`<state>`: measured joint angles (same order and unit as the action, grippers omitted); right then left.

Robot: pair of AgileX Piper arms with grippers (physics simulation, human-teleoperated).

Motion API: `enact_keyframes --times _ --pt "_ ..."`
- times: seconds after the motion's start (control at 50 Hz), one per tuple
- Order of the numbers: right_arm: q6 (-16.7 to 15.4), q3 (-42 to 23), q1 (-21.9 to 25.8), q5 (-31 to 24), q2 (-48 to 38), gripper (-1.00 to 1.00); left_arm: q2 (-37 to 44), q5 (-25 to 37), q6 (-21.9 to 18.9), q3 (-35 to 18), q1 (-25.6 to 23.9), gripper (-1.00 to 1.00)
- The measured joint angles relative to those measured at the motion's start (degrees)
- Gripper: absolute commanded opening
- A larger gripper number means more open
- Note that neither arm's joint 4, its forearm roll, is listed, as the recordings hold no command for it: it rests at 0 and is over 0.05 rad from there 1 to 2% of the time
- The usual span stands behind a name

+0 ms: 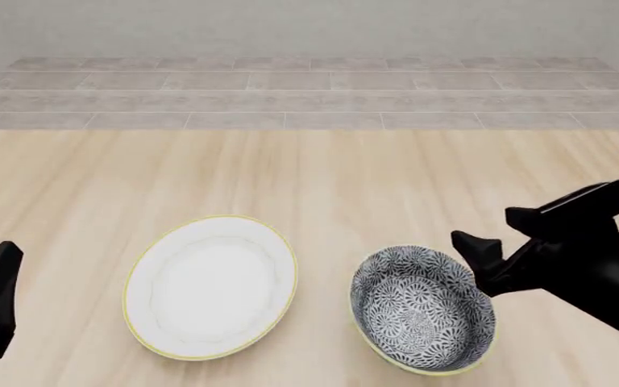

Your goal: Put the bowl on the plate.

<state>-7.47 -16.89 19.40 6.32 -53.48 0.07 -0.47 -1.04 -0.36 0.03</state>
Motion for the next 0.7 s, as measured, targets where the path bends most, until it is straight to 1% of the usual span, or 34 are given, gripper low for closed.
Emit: enact_keyframes --times 0.7 --pt "1.4 2.2 0.2 5.7 -7.3 1.0 0.0 0.1 0.0 0.0 -0.4 1.0"
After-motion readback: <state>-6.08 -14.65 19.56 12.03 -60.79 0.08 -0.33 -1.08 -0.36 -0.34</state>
